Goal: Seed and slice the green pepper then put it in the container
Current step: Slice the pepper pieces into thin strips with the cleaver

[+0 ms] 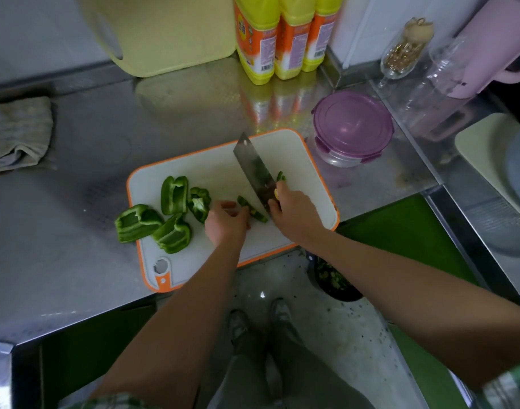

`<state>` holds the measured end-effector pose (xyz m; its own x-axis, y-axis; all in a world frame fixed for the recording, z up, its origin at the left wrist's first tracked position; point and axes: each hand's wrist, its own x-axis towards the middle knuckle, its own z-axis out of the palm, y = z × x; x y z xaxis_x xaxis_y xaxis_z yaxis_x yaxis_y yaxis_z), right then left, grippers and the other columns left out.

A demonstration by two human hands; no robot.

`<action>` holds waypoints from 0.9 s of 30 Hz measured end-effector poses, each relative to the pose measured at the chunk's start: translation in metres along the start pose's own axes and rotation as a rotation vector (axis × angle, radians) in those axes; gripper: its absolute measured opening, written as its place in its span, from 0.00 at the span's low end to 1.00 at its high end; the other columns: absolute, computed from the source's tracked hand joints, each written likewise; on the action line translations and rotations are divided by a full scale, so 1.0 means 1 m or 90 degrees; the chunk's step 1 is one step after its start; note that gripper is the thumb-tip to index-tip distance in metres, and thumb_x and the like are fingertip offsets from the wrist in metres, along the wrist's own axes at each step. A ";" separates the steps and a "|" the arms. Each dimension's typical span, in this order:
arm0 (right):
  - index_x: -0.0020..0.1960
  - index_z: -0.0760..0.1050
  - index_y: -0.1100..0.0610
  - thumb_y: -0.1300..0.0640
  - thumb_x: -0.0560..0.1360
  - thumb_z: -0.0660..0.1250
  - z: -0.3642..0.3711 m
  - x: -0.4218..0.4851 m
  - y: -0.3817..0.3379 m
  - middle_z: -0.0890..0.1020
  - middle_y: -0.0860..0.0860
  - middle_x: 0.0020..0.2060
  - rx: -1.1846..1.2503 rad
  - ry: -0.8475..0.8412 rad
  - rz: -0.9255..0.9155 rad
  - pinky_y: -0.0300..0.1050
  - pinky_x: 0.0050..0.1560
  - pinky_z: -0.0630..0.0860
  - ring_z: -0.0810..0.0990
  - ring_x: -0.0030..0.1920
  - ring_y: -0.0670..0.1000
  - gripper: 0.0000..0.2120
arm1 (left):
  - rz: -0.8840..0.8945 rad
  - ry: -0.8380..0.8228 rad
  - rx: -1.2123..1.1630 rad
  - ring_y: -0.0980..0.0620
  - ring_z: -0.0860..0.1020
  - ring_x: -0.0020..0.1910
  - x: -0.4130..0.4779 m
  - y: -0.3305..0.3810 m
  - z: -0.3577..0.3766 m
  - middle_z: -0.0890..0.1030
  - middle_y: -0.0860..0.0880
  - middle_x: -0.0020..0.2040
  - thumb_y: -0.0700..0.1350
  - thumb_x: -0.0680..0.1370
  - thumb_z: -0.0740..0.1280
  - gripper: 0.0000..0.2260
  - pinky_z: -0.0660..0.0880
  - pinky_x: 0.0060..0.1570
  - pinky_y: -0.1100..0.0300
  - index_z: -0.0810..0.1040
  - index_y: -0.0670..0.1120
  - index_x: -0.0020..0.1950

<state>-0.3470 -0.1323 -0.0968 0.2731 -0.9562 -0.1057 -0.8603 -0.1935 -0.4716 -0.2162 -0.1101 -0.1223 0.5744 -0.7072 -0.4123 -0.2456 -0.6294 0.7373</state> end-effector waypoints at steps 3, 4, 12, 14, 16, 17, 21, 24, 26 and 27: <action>0.60 0.67 0.61 0.55 0.81 0.58 -0.001 -0.003 -0.003 0.69 0.48 0.33 -0.021 -0.017 -0.010 0.43 0.32 0.62 0.71 0.33 0.52 0.12 | -0.008 -0.021 0.003 0.50 0.82 0.41 -0.002 0.001 0.000 0.84 0.48 0.36 0.49 0.73 0.73 0.11 0.79 0.47 0.55 0.81 0.45 0.51; 0.59 0.67 0.61 0.55 0.81 0.57 0.000 -0.005 -0.003 0.68 0.47 0.32 -0.027 -0.023 -0.010 0.42 0.29 0.60 0.70 0.33 0.51 0.11 | -0.009 -0.030 0.002 0.50 0.83 0.40 -0.003 0.001 0.001 0.84 0.48 0.36 0.49 0.73 0.73 0.11 0.79 0.47 0.54 0.82 0.45 0.51; 0.57 0.67 0.60 0.55 0.81 0.56 -0.002 -0.011 -0.006 0.69 0.49 0.34 -0.065 -0.042 -0.024 0.44 0.33 0.63 0.70 0.33 0.52 0.10 | -0.033 -0.022 -0.024 0.50 0.82 0.40 -0.002 0.002 0.007 0.82 0.50 0.37 0.46 0.72 0.75 0.10 0.79 0.47 0.55 0.81 0.44 0.51; 0.57 0.66 0.60 0.55 0.81 0.56 0.000 -0.013 -0.009 0.69 0.50 0.34 -0.062 -0.056 -0.016 0.45 0.34 0.64 0.70 0.34 0.53 0.09 | -0.048 -0.018 -0.039 0.51 0.81 0.40 -0.003 0.003 0.008 0.81 0.51 0.38 0.45 0.72 0.75 0.10 0.79 0.47 0.55 0.81 0.44 0.51; 0.57 0.66 0.60 0.55 0.81 0.56 0.002 -0.013 -0.011 0.70 0.51 0.36 -0.063 -0.063 -0.009 0.46 0.36 0.66 0.70 0.36 0.53 0.09 | -0.057 -0.018 -0.054 0.50 0.81 0.42 -0.003 0.002 0.008 0.81 0.51 0.39 0.45 0.72 0.75 0.10 0.80 0.48 0.55 0.81 0.45 0.51; 0.57 0.66 0.60 0.55 0.81 0.56 0.002 -0.013 -0.012 0.71 0.51 0.37 -0.063 -0.061 -0.007 0.46 0.37 0.66 0.70 0.36 0.53 0.09 | -0.057 -0.018 -0.058 0.50 0.81 0.42 -0.002 0.002 0.009 0.81 0.50 0.40 0.45 0.71 0.76 0.10 0.80 0.48 0.55 0.82 0.45 0.50; 0.56 0.67 0.60 0.56 0.81 0.56 0.004 -0.013 -0.011 0.72 0.52 0.37 -0.063 -0.072 0.002 0.46 0.37 0.66 0.73 0.38 0.54 0.08 | -0.062 -0.015 -0.074 0.52 0.80 0.40 0.000 0.000 0.010 0.82 0.49 0.41 0.44 0.71 0.76 0.09 0.78 0.45 0.58 0.82 0.45 0.50; 0.56 0.66 0.59 0.56 0.81 0.56 0.006 -0.015 -0.011 0.77 0.55 0.41 -0.070 -0.090 0.001 0.46 0.37 0.67 0.77 0.41 0.56 0.08 | -0.055 -0.011 -0.076 0.51 0.79 0.42 0.000 0.000 0.011 0.81 0.49 0.42 0.42 0.72 0.75 0.09 0.77 0.44 0.59 0.82 0.43 0.51; 0.56 0.66 0.60 0.57 0.81 0.55 0.008 -0.015 -0.012 0.78 0.57 0.43 -0.066 -0.097 0.006 0.46 0.37 0.67 0.77 0.42 0.57 0.08 | -0.050 -0.013 -0.079 0.51 0.79 0.42 0.000 -0.001 0.011 0.81 0.49 0.42 0.41 0.73 0.74 0.09 0.76 0.43 0.60 0.82 0.42 0.52; 0.56 0.66 0.60 0.57 0.81 0.55 0.009 -0.014 -0.012 0.78 0.57 0.43 -0.063 -0.098 0.007 0.46 0.37 0.66 0.77 0.42 0.58 0.07 | -0.048 -0.014 -0.079 0.51 0.79 0.42 0.000 -0.001 0.012 0.81 0.48 0.43 0.40 0.73 0.74 0.08 0.76 0.43 0.60 0.82 0.42 0.52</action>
<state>-0.3367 -0.1146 -0.0971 0.3188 -0.9151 -0.2468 -0.9001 -0.2107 -0.3813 -0.2250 -0.1131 -0.1297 0.5697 -0.6670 -0.4801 -0.1028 -0.6374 0.7636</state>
